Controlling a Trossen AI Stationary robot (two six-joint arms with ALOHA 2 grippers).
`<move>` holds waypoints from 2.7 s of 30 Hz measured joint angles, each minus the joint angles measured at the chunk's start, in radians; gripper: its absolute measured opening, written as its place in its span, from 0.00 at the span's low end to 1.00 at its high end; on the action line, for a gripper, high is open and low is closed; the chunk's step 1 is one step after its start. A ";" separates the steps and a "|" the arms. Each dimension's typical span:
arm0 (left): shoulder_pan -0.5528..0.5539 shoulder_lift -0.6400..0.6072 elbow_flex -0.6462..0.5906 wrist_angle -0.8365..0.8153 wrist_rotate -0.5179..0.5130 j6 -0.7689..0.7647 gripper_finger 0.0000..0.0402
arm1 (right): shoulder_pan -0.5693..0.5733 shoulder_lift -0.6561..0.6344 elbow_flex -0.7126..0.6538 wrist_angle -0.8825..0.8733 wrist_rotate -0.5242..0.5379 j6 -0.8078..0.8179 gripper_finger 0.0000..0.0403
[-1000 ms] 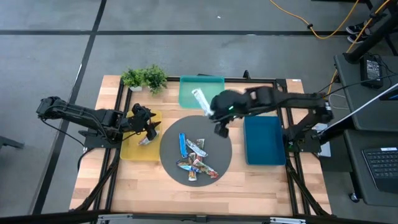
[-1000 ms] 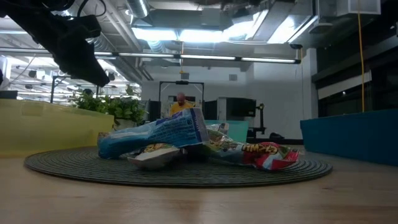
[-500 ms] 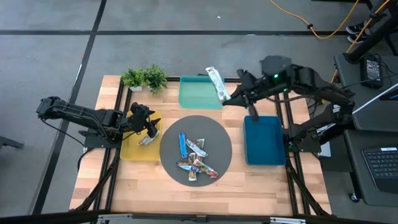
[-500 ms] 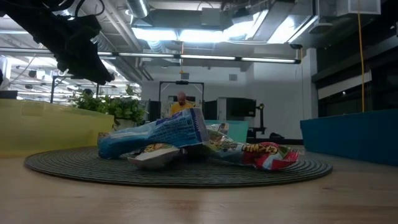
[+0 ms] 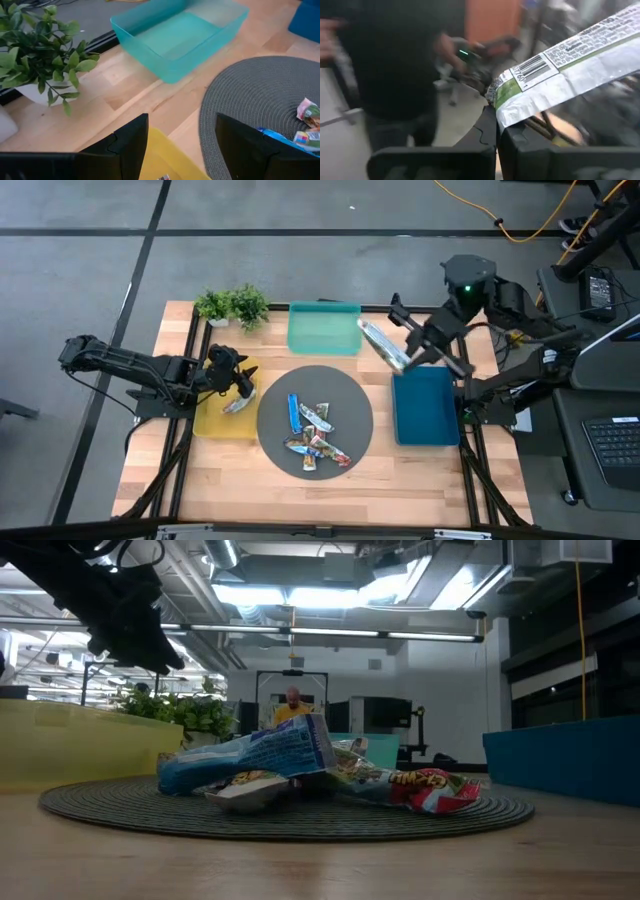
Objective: Pick and place Granola Bars by type
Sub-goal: Put the yellow granola bar into the blue bin
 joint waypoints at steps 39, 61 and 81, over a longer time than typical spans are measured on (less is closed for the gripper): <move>0.000 0.000 0.000 0.000 -0.073 -0.019 0.54 | -0.244 -0.113 -0.333 -0.350 -0.118 -0.075 0.00; 0.000 0.000 0.000 0.000 -0.055 -0.022 0.54 | -0.268 -0.631 -0.980 -0.007 0.623 0.726 0.01; 0.000 0.000 0.000 0.000 -0.055 -0.037 0.54 | -0.012 -0.666 -1.271 -0.099 0.895 1.228 0.01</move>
